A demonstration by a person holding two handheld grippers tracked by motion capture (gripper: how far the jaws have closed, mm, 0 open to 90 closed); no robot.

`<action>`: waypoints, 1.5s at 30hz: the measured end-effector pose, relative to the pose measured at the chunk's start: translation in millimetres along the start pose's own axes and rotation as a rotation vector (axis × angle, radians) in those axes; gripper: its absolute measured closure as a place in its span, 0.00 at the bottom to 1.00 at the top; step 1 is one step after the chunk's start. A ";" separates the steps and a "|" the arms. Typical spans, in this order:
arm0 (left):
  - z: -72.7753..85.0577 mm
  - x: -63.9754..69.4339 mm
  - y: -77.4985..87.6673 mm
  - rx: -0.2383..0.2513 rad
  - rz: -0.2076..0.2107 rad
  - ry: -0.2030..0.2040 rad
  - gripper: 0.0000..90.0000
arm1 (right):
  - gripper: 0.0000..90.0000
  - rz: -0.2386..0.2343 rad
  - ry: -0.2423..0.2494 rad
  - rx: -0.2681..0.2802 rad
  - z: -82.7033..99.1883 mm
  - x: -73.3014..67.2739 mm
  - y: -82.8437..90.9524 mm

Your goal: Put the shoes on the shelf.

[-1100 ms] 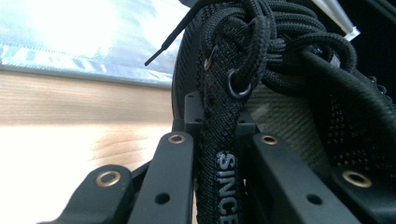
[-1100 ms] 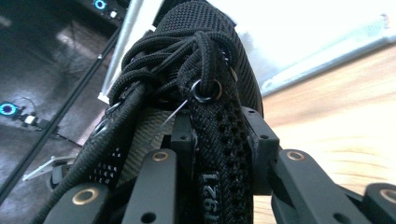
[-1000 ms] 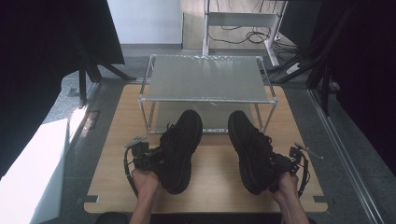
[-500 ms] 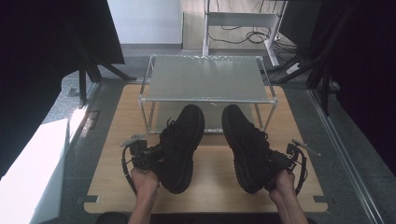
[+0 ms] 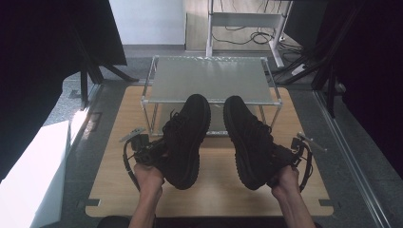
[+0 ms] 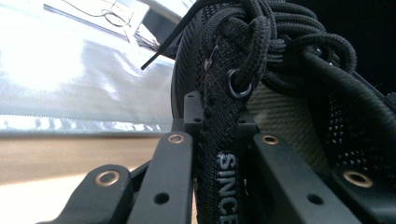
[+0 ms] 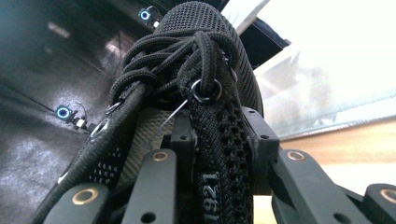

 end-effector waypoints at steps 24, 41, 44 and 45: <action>-65.0 9.6 -20.4 0.063 0.014 0.070 0.91 | 0.78 0.014 0.001 0.037 -58.8 -25.5 -36.2; -117.7 3.1 -50.7 0.093 -0.045 0.130 0.90 | 0.78 0.056 -0.072 0.081 -102.5 -18.1 -63.1; -127.2 0.9 -52.4 0.103 -0.056 0.139 0.90 | 0.78 0.069 -0.075 0.091 -111.5 -19.0 -68.0; -130.6 0.4 -53.1 0.105 -0.059 0.141 0.90 | 0.78 0.073 -0.074 0.093 -114.5 -19.2 -69.8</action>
Point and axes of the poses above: each handheld gripper's, and its own axes: y roughly backward along the jaws, z roughly out of its underside, x roughly to its right, the point moved 5 cm from there along -y, roughly forward along the jaws, and after that the axes turned 10 degrees about -x, right-handed, at the moved point
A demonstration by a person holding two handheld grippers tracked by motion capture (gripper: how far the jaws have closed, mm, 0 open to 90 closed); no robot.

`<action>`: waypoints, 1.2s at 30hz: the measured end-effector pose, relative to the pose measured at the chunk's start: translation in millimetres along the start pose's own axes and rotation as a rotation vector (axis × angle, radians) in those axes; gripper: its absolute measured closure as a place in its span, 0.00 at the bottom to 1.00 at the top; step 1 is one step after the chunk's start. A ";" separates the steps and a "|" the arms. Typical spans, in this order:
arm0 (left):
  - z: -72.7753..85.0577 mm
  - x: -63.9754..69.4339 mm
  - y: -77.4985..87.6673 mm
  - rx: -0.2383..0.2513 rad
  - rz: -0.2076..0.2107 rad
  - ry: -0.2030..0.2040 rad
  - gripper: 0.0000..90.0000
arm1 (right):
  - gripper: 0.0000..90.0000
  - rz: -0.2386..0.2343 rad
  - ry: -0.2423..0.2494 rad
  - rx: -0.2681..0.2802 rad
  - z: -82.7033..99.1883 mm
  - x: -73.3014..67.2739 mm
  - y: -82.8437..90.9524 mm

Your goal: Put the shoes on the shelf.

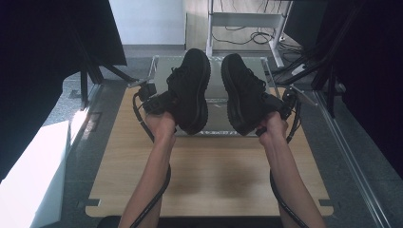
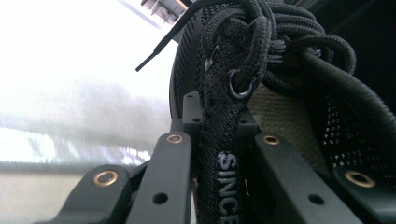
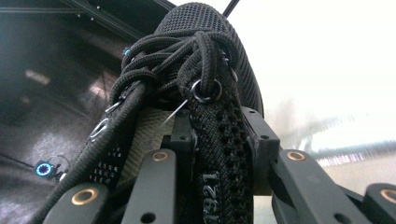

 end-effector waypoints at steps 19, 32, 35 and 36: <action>-49.4 -7.5 -43.1 -0.021 -0.109 0.028 0.90 | 0.78 0.092 -0.008 0.012 -44.5 -6.5 -50.0; -66.5 -18.6 -69.3 -0.065 -0.222 0.000 0.90 | 0.77 0.194 -0.029 0.019 -63.6 20.1 -74.2; -68.6 -19.8 -71.9 -0.074 -0.238 0.005 0.89 | 0.77 0.199 -0.037 0.021 -64.8 20.7 -78.7; -69.3 -19.2 -72.4 -0.075 -0.250 0.001 0.89 | 0.77 0.203 -0.032 0.019 -64.9 19.5 -80.4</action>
Point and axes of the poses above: each handheld gripper's, and its own axes: y roughly backward along the jaws, z roughly out of its underside, x roughly to its right, the point moved 5 cm from there along -y, roughly forward along the jaws, and after that the axes turned 10 degrees about -x, right-handed, at the moved point
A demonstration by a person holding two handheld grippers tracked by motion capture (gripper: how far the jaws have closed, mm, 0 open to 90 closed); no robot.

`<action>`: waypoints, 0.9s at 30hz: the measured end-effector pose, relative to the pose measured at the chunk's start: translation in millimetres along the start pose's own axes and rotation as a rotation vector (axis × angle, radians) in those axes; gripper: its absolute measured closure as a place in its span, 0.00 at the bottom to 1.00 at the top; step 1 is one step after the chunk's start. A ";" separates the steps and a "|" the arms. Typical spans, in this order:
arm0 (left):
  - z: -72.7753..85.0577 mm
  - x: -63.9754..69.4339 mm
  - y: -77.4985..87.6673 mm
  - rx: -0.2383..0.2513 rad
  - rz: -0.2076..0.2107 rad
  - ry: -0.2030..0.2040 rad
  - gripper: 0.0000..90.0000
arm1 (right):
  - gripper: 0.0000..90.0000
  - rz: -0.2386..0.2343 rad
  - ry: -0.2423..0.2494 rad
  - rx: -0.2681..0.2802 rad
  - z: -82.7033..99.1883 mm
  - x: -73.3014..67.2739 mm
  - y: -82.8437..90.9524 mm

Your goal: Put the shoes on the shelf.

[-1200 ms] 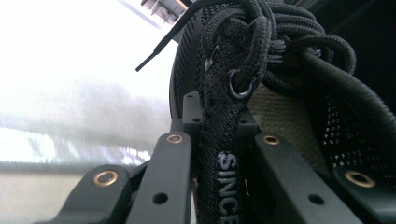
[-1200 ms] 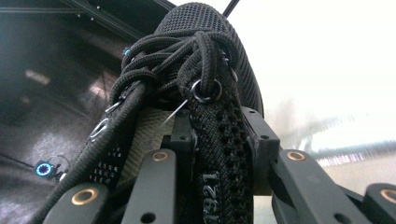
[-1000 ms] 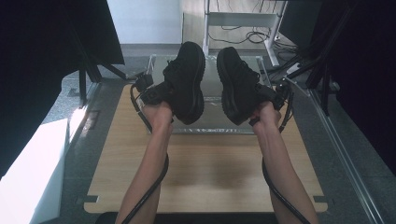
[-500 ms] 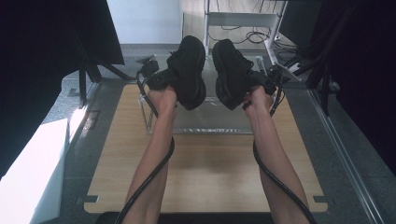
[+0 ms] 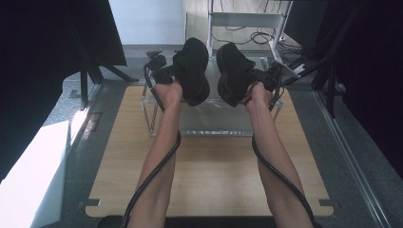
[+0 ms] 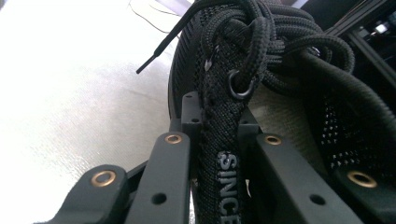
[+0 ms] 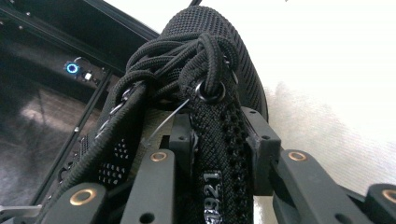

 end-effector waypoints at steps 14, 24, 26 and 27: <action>-2.3 5.5 -4.5 -0.036 -0.081 -0.068 0.84 | 0.75 0.093 0.094 -0.017 3.4 -9.7 -14.0; -2.8 10.5 -6.4 -0.043 -0.122 -0.109 0.82 | 0.72 0.137 0.158 -0.028 6.4 -18.3 -18.5; -3.6 9.5 -4.8 -0.038 -0.130 -0.113 0.84 | 0.71 0.136 0.164 -0.029 6.9 -19.3 -19.3; -4.2 9.2 -4.4 -0.041 -0.126 -0.112 0.84 | 0.70 0.135 0.165 -0.028 7.3 -19.7 -19.8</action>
Point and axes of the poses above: each handheld gripper's, and its own axes: y roughly backward along the jaws, z roughly out of its underside, x roughly to its right, the point moved 5 cm from there along -y, roughly forward along the jaws, and after that the axes turned 10 degrees about -x, right-handed, at the moved point
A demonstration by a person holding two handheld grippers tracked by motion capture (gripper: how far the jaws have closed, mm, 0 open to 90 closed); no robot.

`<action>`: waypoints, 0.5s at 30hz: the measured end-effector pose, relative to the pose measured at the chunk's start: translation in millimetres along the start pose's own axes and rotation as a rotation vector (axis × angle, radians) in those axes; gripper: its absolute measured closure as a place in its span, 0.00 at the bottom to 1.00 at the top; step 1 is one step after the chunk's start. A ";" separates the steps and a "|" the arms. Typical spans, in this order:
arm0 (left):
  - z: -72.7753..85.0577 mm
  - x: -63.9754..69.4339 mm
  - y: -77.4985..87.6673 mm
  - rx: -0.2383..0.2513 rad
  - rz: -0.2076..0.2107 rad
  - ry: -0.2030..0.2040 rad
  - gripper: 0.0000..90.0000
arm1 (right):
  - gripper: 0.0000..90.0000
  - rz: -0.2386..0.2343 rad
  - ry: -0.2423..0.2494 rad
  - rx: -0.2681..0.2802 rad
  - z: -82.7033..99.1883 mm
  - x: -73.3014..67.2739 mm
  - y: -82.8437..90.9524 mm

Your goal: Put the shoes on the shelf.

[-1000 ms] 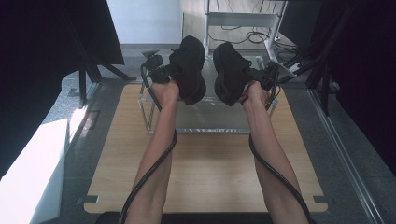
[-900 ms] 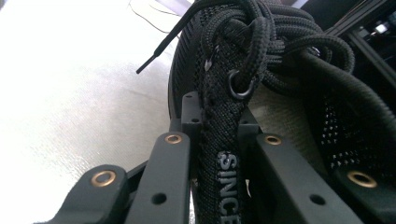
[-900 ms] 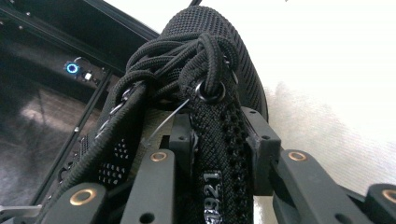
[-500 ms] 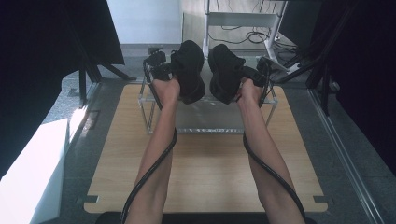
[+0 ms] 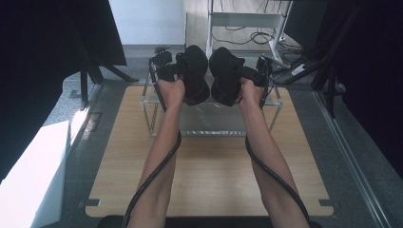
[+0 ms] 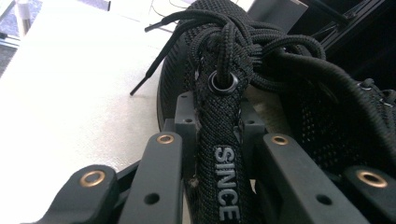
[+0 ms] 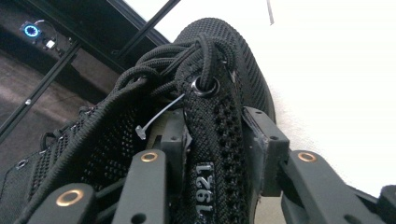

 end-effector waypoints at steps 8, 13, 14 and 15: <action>-0.1 5.0 -0.9 -0.006 -0.018 -0.048 0.77 | 0.64 0.011 0.030 -0.015 2.7 -7.9 -4.6; 2.6 16.3 -6.5 -0.021 0.029 -0.095 0.67 | 0.57 0.010 0.048 -0.034 5.3 -11.3 -7.0; 3.1 19.3 -7.2 -0.016 0.009 -0.115 0.65 | 0.57 0.014 0.057 -0.026 5.1 -12.2 -6.8; 3.5 21.1 -7.9 -0.017 -0.012 -0.127 0.65 | 0.56 0.017 0.061 -0.028 5.2 -12.3 -5.9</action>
Point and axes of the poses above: each handheld gripper's, and its own axes: y roughly backward along the jaws, z roughly out of its underside, x roughly to its right, the point moved 5 cm from there along -y, roughly forward along the jaws, and after that the axes turned 10 degrees about -x, right-handed, at the moved point
